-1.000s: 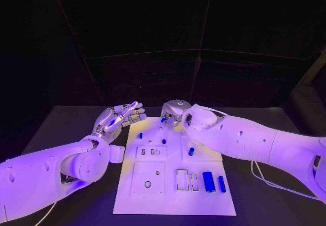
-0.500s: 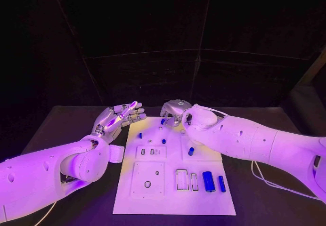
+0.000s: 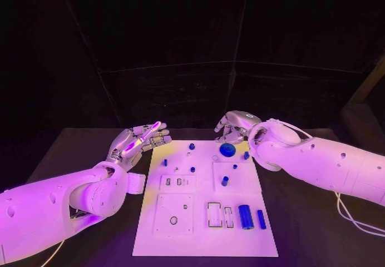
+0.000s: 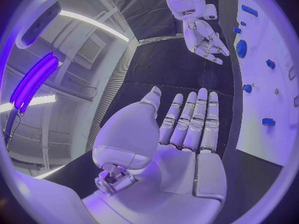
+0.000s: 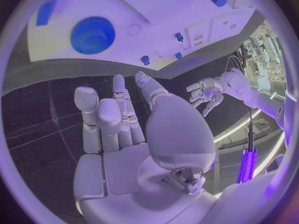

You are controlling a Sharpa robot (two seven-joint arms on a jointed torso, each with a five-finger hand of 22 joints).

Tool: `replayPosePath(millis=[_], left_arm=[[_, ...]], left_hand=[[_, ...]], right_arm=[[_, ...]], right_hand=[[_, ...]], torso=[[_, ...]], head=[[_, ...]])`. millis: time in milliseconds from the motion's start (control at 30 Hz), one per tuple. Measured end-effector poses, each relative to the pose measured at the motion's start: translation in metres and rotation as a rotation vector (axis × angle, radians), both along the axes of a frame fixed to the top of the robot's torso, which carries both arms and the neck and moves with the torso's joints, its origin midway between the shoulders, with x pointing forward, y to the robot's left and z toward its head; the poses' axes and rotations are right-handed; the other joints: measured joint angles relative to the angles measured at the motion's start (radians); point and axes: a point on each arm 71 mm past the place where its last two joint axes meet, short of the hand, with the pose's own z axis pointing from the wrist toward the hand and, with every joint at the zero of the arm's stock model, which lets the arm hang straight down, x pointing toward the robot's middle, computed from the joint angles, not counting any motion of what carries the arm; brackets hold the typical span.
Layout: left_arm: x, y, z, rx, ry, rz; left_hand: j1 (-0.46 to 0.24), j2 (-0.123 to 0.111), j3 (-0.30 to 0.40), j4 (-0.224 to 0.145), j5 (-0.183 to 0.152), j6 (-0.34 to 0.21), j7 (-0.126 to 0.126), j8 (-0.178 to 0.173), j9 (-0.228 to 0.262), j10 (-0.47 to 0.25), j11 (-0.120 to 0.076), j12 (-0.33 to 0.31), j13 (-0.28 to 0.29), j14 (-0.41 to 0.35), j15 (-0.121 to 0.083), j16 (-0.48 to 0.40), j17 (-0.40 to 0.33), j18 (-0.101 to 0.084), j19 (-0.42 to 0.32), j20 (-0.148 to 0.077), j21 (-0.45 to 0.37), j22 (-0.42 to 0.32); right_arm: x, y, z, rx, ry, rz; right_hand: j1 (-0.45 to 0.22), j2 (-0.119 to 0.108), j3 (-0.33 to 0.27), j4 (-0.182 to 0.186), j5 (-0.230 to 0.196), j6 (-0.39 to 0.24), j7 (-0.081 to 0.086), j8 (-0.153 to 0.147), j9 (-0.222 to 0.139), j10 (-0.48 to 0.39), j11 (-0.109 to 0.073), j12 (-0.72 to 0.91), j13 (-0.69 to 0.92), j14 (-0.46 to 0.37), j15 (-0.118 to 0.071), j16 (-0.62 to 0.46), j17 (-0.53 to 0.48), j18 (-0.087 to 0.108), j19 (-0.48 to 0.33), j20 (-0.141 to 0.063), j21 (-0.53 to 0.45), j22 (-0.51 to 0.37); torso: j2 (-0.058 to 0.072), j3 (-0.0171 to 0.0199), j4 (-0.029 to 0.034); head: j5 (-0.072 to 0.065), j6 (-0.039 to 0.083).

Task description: Assemble the parts on the task board

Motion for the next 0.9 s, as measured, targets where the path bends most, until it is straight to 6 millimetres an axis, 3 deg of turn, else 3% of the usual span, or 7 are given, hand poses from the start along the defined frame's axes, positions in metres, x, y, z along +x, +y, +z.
replayPosePath(millis=[33, 167, 267, 367, 433, 767, 900], left_arm=[[0.000, 0.000, 0.000, 0.000, 0.000, 0.001], [0.000, 0.001, 0.000, 0.001, -0.001, 0.003], [0.001, 0.001, 0.000, 0.002, -0.001, 0.004], [0.001, 0.001, 0.000, 0.002, -0.001, 0.005], [0.002, 0.001, 0.000, 0.003, -0.002, 0.005], [0.004, 0.002, -0.001, 0.004, -0.002, 0.008], [0.004, 0.001, -0.001, 0.004, -0.002, 0.007]], left_hand=[[0.000, 0.000, 0.000, 0.000, 0.000, 0.000, 0.000, 0.000, 0.000, 0.000, 0.000, 0.000, 0.000, 0.000, 0.000, 0.000, 0.000, 0.000, 0.000, 0.000, 0.000, 0.000], [0.000, 0.000, 0.000, 0.000, 0.000, 0.000, 0.000, 0.000, 0.000, 0.000, 0.000, 0.000, 0.000, 0.000, 0.000, 0.000, 0.000, 0.000, 0.000, 0.000, 0.000, 0.000], [0.000, 0.000, 0.003, -0.003, 0.000, 0.000, 0.000, 0.000, 0.000, 0.000, 0.000, 0.000, 0.000, 0.000, 0.000, 0.000, 0.000, 0.000, 0.000, 0.000, 0.000, 0.000], [0.000, 0.000, 0.003, -0.003, 0.000, 0.000, 0.000, 0.000, 0.000, 0.000, 0.000, 0.000, 0.000, 0.000, 0.000, 0.000, 0.000, 0.000, 0.000, 0.000, 0.000, 0.000], [0.000, 0.000, 0.003, -0.003, 0.000, 0.000, 0.000, 0.000, 0.000, 0.000, 0.000, 0.000, 0.000, 0.000, 0.000, 0.000, 0.000, 0.000, 0.000, 0.000, 0.000, 0.000], [0.000, 0.000, 0.003, -0.003, 0.000, 0.000, 0.000, 0.000, 0.000, 0.000, 0.000, 0.000, 0.000, 0.000, 0.000, 0.000, 0.000, 0.000, 0.000, 0.000, 0.000, 0.000], [0.000, 0.000, 0.003, -0.003, 0.000, 0.000, 0.000, 0.000, 0.000, 0.000, 0.000, 0.000, 0.000, 0.000, 0.000, 0.000, 0.000, 0.000, 0.000, 0.000, 0.000, 0.000]], right_arm=[[-0.001, -0.007, 0.000, 0.007, 0.019, -0.016], [-0.001, -0.022, -0.002, 0.012, 0.069, -0.055], [0.001, -0.029, -0.005, 0.006, 0.106, -0.080], [0.003, -0.035, -0.008, -0.005, 0.138, -0.103], [0.005, -0.038, -0.010, -0.011, 0.154, -0.114], [0.010, -0.034, -0.017, -0.041, 0.210, -0.120], [0.012, -0.031, -0.018, -0.056, 0.215, -0.118]], right_hand=[[0.006, -0.006, -0.017, 0.013, 0.009, -0.006, -0.006, 0.000, 0.000, 0.015, -0.006, 0.029, 0.032, 0.000, -0.006, 0.024, 0.030, -0.016, 0.018, -0.007, 0.015, 0.025], [0.021, -0.020, -0.069, 0.057, -0.008, -0.029, -0.009, 0.000, -0.001, 0.011, -0.009, 0.110, 0.126, 0.000, -0.006, 0.068, 0.085, -0.023, 0.041, -0.010, 0.042, 0.073], [0.082, -0.028, -0.151, 0.140, -0.026, -0.049, 0.002, 0.007, 0.001, -0.073, -0.007, 0.225, 0.278, 0.000, -0.006, 0.099, 0.118, -0.023, 0.044, -0.009, 0.061, 0.101], [0.132, -0.028, -0.189, 0.217, -0.031, -0.066, 0.002, 0.009, 0.001, -0.111, -0.001, 0.303, 0.383, 0.002, -0.004, 0.127, 0.152, -0.023, 0.051, -0.001, 0.079, 0.129], [0.161, -0.030, -0.208, 0.262, -0.031, -0.076, 0.003, 0.014, 0.001, -0.124, 0.004, 0.347, 0.442, 0.002, -0.004, 0.153, 0.191, -0.039, 0.056, 0.001, 0.091, 0.150], [0.211, -0.042, -0.245, 0.357, -0.050, -0.097, 0.012, 0.018, 0.001, -0.095, 0.010, 0.555, 0.670, 0.002, 0.003, 0.223, 0.302, -0.038, 0.077, 0.009, 0.122, 0.205], [0.229, -0.036, -0.248, 0.364, -0.049, -0.098, 0.013, 0.024, 0.001, -0.072, 0.011, 0.645, 0.760, 0.002, 0.003, 0.247, 0.341, -0.038, 0.085, 0.010, 0.133, 0.230]], torso=[[0.000, 0.0001, -0.0014], [-0.001, 0.0012, -0.0068], [-0.002, 0.0023, -0.0095], [-0.002, 0.0031, -0.0105], [-0.002, 0.0032, -0.0105], [-0.001, 0.0019, -0.0087], [-0.001, 0.0013, -0.0078]], head=[[0.000, 0.000], [0.000, 0.000], [0.000, 0.001], [-0.001, 0.001], [-0.004, 0.000], [-0.011, -0.009], [-0.013, -0.011]])
